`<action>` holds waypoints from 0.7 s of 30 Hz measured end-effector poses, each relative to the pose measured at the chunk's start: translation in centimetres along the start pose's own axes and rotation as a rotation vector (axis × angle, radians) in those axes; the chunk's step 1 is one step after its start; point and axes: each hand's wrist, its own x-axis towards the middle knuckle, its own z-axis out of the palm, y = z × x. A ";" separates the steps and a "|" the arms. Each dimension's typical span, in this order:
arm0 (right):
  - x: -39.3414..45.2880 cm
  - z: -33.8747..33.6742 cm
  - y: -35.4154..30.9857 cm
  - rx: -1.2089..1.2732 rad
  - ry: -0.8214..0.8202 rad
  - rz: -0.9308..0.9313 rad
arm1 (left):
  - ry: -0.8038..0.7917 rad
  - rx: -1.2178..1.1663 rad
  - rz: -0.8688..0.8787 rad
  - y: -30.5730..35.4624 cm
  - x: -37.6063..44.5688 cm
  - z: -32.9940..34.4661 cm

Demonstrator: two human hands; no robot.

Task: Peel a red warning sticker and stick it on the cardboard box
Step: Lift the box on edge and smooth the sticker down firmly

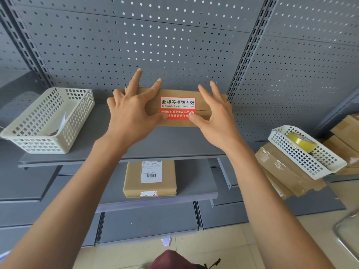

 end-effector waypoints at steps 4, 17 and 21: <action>-0.2 0.7 -1.3 -0.096 0.067 0.019 | 0.061 0.004 -0.064 1.0 -0.6 0.3; -0.2 0.3 -0.9 -0.066 0.095 -0.014 | 0.043 -0.040 -0.005 -0.1 -0.7 -0.4; -0.2 -0.1 -0.7 -0.020 0.084 -0.014 | 0.015 -0.115 0.015 -0.6 -0.5 -0.9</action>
